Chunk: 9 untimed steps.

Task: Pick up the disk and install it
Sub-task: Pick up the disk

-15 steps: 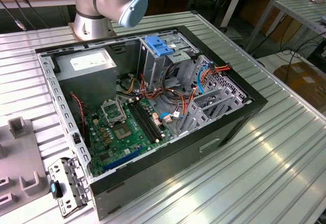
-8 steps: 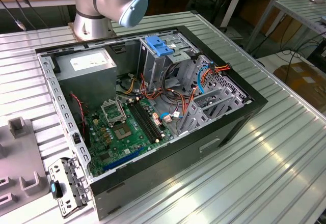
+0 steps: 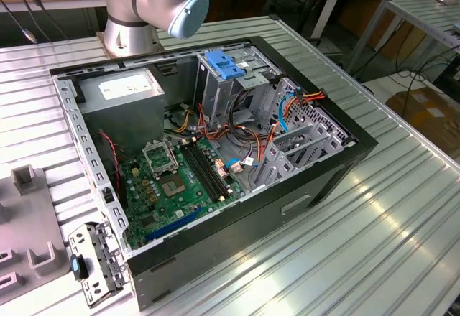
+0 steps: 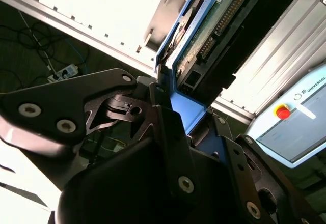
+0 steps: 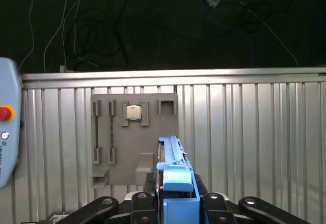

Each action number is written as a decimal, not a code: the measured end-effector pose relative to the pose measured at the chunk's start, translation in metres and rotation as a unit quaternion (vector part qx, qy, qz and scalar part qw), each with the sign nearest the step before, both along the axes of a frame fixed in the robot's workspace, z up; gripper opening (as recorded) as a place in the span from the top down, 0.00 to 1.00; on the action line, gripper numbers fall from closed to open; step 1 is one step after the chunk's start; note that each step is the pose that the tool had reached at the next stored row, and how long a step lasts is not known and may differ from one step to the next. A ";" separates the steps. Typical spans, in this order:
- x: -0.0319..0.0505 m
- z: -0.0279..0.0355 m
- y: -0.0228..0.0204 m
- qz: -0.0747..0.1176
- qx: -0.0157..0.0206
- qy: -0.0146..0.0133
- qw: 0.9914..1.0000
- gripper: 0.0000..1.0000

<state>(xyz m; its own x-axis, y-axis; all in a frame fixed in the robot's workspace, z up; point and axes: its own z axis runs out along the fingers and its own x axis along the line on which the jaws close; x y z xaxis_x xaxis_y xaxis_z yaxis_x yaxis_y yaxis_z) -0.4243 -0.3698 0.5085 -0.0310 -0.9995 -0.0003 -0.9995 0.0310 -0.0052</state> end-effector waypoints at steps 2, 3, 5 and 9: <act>0.0023 0.0000 0.0000 0.000 0.000 0.000 1.000 0.63; 0.0031 0.0000 0.0000 0.000 0.000 0.000 1.000 0.63; 0.0051 0.0000 0.0000 0.000 0.000 0.000 1.000 0.63; 0.0090 0.0000 0.0000 0.000 0.000 0.000 1.000 0.63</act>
<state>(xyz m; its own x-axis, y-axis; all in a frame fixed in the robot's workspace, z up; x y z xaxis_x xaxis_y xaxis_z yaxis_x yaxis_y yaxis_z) -0.4153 -0.3698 0.5085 -0.0310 -0.9995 0.0000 -0.9995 0.0310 -0.0052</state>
